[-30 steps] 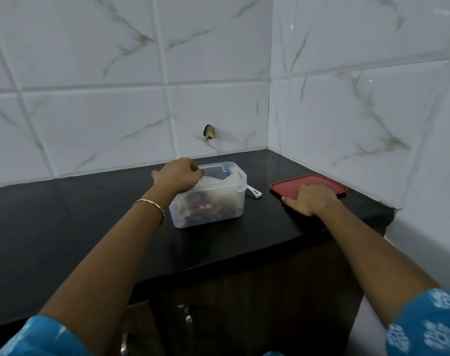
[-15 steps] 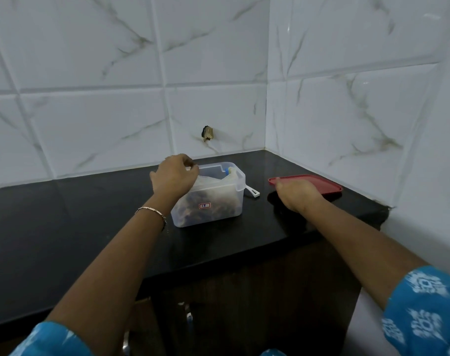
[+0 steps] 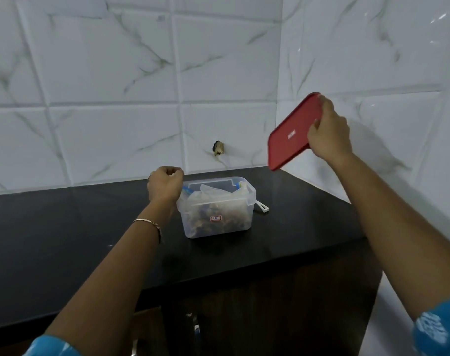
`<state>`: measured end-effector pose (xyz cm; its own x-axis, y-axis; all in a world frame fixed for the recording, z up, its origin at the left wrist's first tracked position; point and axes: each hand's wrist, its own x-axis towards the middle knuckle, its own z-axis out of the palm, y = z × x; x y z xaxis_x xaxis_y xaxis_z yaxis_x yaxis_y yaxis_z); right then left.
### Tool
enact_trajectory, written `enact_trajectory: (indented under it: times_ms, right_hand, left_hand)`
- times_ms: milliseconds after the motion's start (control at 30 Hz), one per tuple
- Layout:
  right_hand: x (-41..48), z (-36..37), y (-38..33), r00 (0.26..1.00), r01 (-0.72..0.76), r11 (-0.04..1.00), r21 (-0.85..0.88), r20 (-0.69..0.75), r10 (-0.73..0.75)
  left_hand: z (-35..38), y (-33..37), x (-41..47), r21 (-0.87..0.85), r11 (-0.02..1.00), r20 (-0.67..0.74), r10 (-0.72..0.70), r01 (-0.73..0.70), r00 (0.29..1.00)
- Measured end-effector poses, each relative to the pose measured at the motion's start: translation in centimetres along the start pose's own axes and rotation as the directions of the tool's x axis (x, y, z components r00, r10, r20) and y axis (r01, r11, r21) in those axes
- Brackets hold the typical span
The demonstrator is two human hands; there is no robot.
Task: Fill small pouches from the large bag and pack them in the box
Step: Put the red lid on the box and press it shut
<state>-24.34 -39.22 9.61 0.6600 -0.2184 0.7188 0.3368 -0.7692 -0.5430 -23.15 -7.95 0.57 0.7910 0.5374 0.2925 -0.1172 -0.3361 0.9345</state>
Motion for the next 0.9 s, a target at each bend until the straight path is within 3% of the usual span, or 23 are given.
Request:
enact_trajectory:
  times_ms: [67, 167, 267, 400, 733, 800, 900]
  right_hand:
    - [0.3, 0.7, -1.8, 0.997, -0.072, 0.974, 0.214, 0.027, 0.067]
    - [-0.2, 3.0, -3.9, 0.96, -0.279, 0.786, 0.552, 0.192, 0.206]
    - [-1.6, 5.6, -5.7, 0.891, -0.448, 0.627, 0.637, 0.375, 0.256]
    - [-3.2, 8.6, -7.1, 0.805, -0.579, 0.538, 0.612, 0.532, 0.261]
    - [-4.9, 11.0, -6.7, 0.699, -0.685, 0.538, 0.491, 0.65, 0.297]
    - [-5.1, 10.8, -6.0, 0.713, -0.658, 0.603, 0.451, 0.63, 0.308]
    - [-5.0, 11.0, -4.5, 0.79, -0.538, 0.766, 0.353, 0.528, 0.312]
  left_hand:
    - [-0.5, 0.6, 0.3, 0.036, 0.999, -0.025, 0.036, -0.035, 0.999]
    - [-0.8, 1.6, 0.6, 0.057, 0.996, 0.069, 0.065, -0.069, 0.996]
    - [-0.9, 2.4, 0.5, 0.073, 0.995, 0.169, 0.061, -0.074, 0.984]
    - [-1.3, 2.2, 0.5, 0.061, 0.998, 0.226, -0.034, 0.02, 0.974]
    - [-2.3, -0.5, 0.0, 0.01, 0.988, 0.311, -0.147, 0.152, 0.939]
    - [-2.2, -0.8, -0.2, 0.014, 0.99, 0.327, -0.137, 0.14, 0.935]
    - [-2.2, -0.5, -0.3, 0.034, 0.993, 0.33, -0.115, 0.11, 0.937]
